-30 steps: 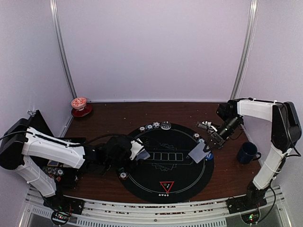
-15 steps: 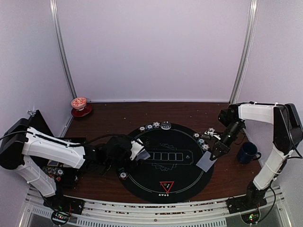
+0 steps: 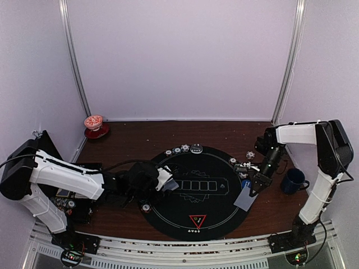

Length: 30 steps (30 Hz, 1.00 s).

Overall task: Distribute texas hold em gaming equipment
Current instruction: Distribute the poker card in the small blind area.

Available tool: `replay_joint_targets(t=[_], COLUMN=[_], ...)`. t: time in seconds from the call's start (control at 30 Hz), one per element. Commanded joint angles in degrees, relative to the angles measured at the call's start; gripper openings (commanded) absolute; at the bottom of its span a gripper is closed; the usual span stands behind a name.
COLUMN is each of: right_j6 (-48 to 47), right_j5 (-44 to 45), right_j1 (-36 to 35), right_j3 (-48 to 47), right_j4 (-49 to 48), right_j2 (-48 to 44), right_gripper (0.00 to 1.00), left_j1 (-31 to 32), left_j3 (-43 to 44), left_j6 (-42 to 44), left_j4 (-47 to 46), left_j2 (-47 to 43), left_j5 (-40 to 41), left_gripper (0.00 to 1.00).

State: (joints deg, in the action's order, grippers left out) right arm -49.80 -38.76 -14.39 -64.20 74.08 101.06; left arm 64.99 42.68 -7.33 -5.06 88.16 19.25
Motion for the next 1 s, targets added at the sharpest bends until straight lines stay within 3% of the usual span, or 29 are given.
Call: replay_joint_targets(t=[0.0, 0.13, 0.63, 0.97], right_j6=[1.87, 6.06, 13.29, 14.27], right_j5=[0.92, 3.61, 13.78, 14.49], right_j1=[-2.44, -3.09, -3.05, -4.76], right_j3=[0.59, 1.98, 0.77, 0.50], right_j4=[-2.22, -7.94, -12.18, -12.78], right_j2=[1.68, 1.57, -2.75, -4.44], right_gripper=[0.02, 0.05, 0.30, 0.37], left_j1=[0.27, 0.22, 0.22, 0.27], left_j3=[1.40, 1.10, 0.87, 1.07], left_j6=[0.74, 0.86, 0.95, 1.07], left_j4=[-2.97, -3.03, -3.22, -3.18], left_j2=[-0.26, -0.56, -0.63, -0.37], left_j5=[-0.08, 0.11, -0.17, -0.24], left_gripper=[0.51, 0.51, 0.51, 0.51])
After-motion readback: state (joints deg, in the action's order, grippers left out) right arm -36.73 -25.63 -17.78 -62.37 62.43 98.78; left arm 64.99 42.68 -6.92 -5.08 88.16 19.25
